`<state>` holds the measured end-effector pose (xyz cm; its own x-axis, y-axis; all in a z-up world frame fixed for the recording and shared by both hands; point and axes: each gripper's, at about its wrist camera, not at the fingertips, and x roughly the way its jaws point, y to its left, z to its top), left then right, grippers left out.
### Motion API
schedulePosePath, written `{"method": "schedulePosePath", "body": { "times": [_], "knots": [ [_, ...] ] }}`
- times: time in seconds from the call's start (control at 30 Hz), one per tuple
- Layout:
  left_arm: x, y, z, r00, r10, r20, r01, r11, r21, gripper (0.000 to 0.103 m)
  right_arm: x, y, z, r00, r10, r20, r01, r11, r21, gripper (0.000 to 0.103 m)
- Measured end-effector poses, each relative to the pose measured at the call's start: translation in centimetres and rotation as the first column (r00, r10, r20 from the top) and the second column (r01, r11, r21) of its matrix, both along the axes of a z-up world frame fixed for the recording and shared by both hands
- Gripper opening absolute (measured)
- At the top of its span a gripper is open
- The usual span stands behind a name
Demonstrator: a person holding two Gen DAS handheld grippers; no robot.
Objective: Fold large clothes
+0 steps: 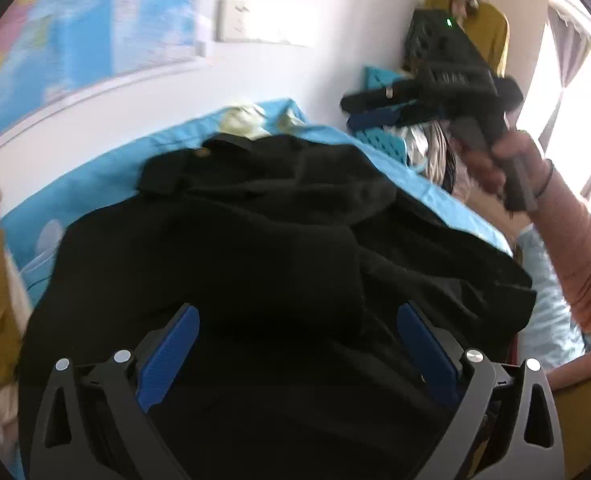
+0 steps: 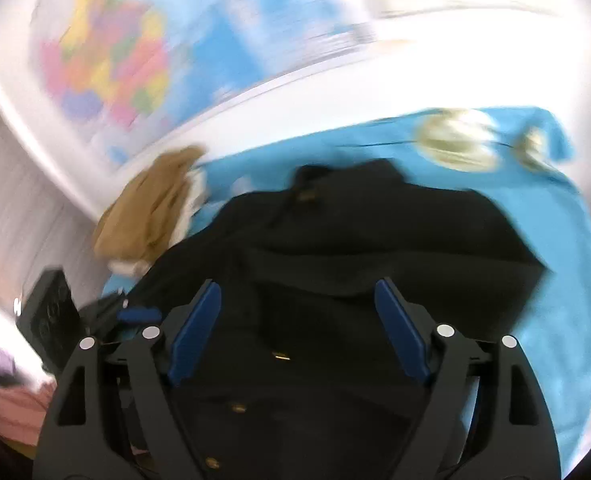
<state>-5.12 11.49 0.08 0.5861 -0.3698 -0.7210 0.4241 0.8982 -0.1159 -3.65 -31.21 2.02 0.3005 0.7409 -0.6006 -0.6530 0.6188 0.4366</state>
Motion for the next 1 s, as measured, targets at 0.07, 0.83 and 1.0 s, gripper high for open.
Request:
{"method": "schedulePosePath", "body": {
  "times": [0.07, 0.83, 1.0],
  "knots": [
    [1.4, -1.8, -0.9, 1.000, -0.009, -0.025, 0.010, 0.997, 0.072, 0.097, 0.9, -1.3, -1.1, 0.999, -0.035, -0.037, 0.035, 0.999, 0.000, 0.079],
    [2.0, 19.3, -3.3, 0.789, 0.494, -0.366, -0.588, 0.778, -0.219, 0.032, 6.0, -3.2, -8.3, 0.972, -0.184, -0.149, 0.179, 0.983, -0.046, 0.086],
    [2.5, 18.8, -3.4, 0.801, 0.471, -0.369, -0.569, 0.791, -0.224, 0.045, 6.1, -0.7, -7.7, 0.985, -0.157, -0.073, 0.147, 0.982, -0.119, 0.028]
  ]
}}
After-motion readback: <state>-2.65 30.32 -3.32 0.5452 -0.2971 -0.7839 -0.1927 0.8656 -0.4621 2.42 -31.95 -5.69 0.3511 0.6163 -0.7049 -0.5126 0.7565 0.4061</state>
